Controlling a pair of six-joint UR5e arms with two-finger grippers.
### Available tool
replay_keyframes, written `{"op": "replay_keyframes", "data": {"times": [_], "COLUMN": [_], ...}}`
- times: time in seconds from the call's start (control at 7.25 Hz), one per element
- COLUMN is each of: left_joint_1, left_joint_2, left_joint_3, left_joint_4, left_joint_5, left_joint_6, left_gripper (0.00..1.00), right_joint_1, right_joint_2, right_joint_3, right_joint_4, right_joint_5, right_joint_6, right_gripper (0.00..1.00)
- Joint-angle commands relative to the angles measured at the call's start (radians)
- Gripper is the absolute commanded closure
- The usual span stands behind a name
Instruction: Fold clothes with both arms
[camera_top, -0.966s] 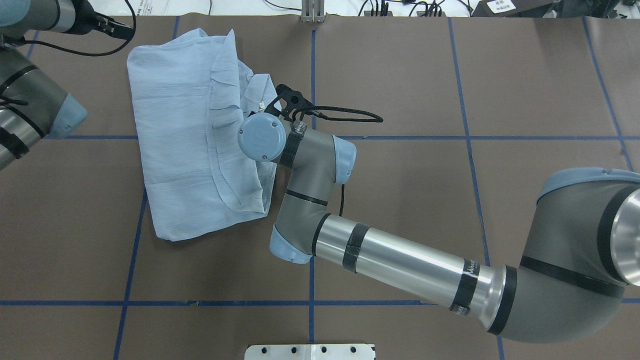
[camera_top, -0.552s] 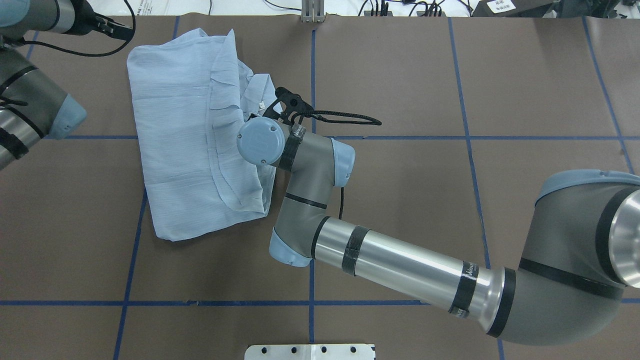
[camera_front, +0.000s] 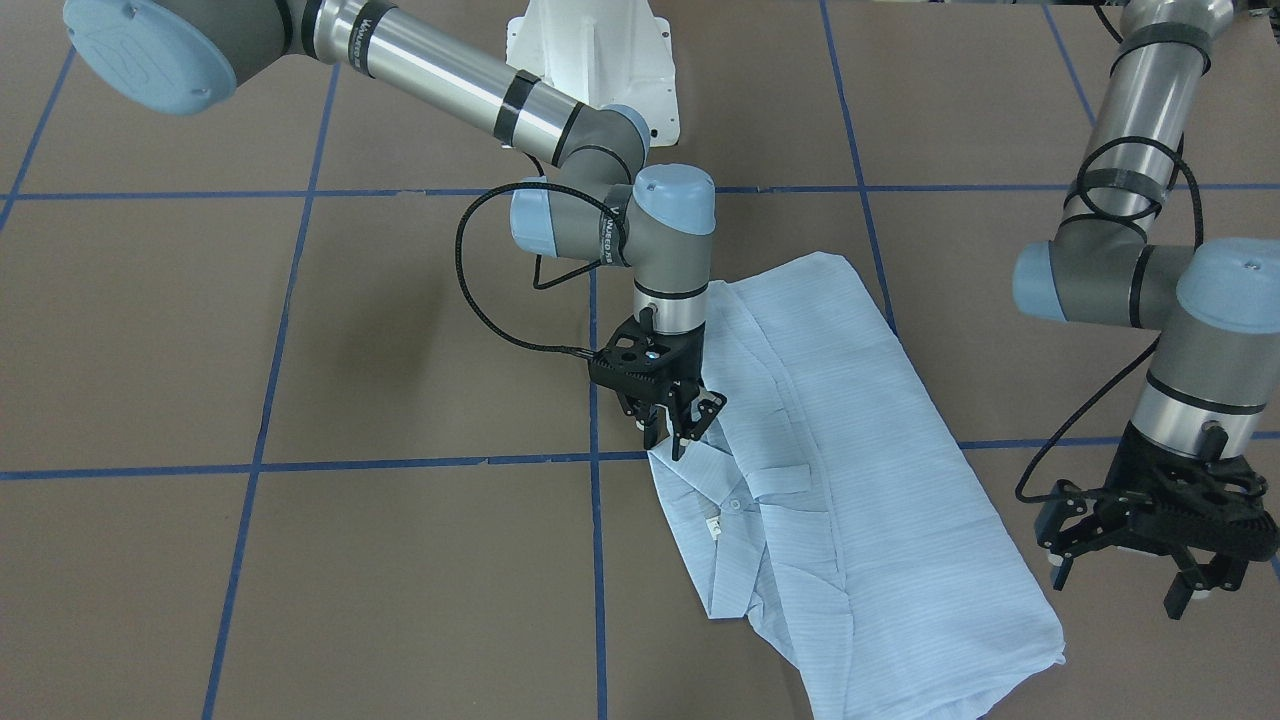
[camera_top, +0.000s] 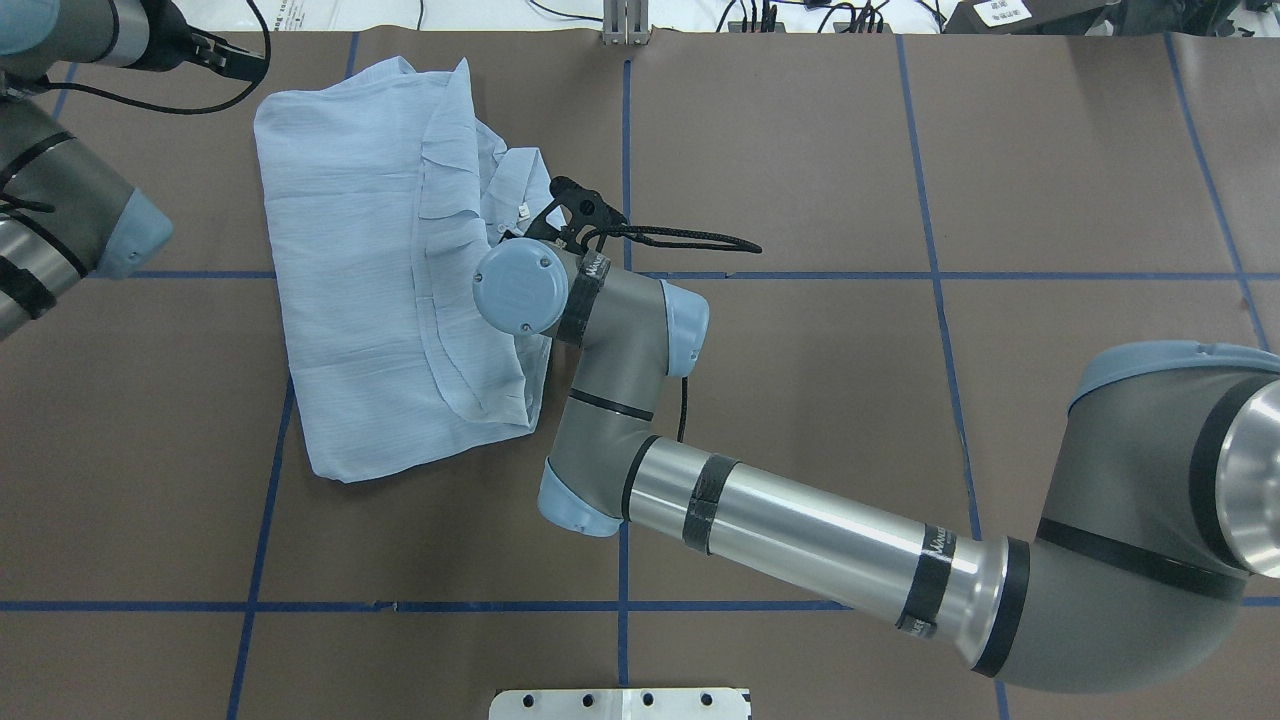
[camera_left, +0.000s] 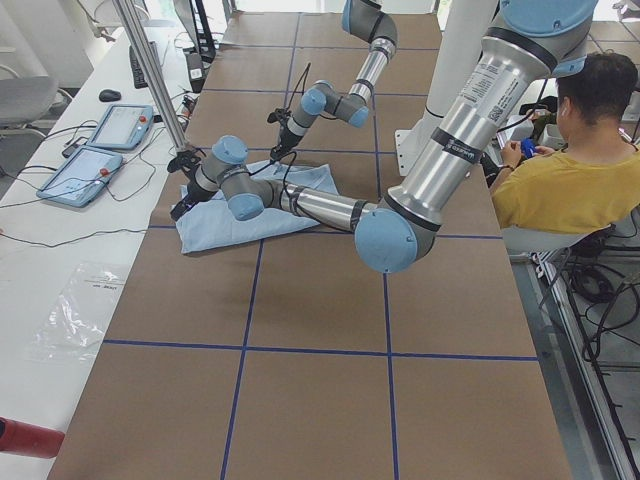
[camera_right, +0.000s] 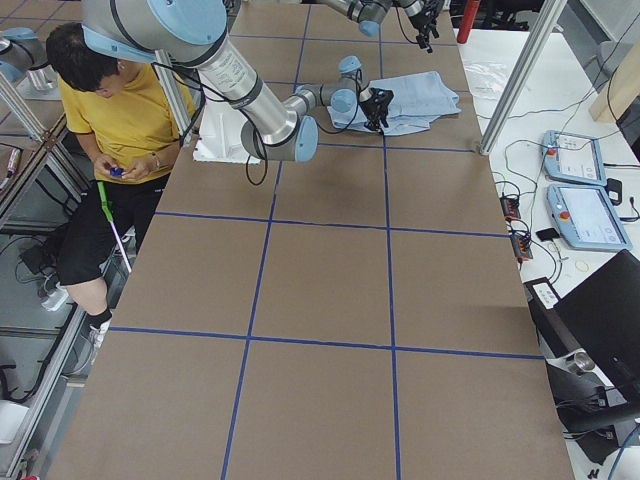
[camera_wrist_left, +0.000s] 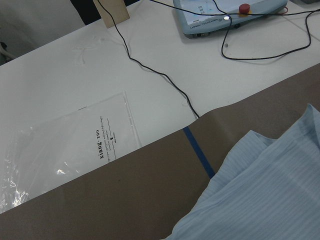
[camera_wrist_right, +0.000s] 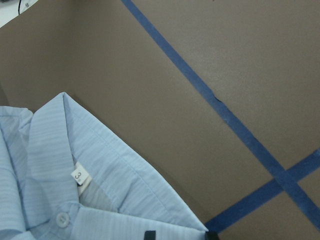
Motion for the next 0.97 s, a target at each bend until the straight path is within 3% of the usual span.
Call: {"op": "replay_keyframes", "data": {"times": [0.0,0.14,0.41,0.55,0.83], "left_joint_1": [0.000,0.000,0.001,0.003,0.006], "left_joint_2": [0.002,0.003,0.026,0.050,0.058], "left_joint_3": [-0.010,-0.015,-0.047,-0.077,-0.087], "left_joint_4": [0.000,-0.002,0.000,0.000,0.000], "left_joint_5": [0.000,-0.002,-0.002,-0.002,-0.002], "left_joint_6": [0.000,0.000,0.000,0.000,0.000], "left_gripper": [0.00,0.00,0.00,0.00,0.00], "right_joint_1": [-0.003,-0.001,-0.007,-0.012,-0.027], "right_joint_2": [0.000,0.000,-0.024,-0.111,-0.353], "right_joint_3": [-0.001,0.001,0.086,0.260,0.578], "right_joint_4": [-0.001,-0.003,-0.033,-0.144,-0.216], "right_joint_5": [-0.003,-0.003,0.002,0.003,-0.001], "right_joint_6": [-0.003,-0.004,-0.052,-0.055,-0.060], "right_gripper": [0.75,1.00,1.00,1.00,1.00]}}
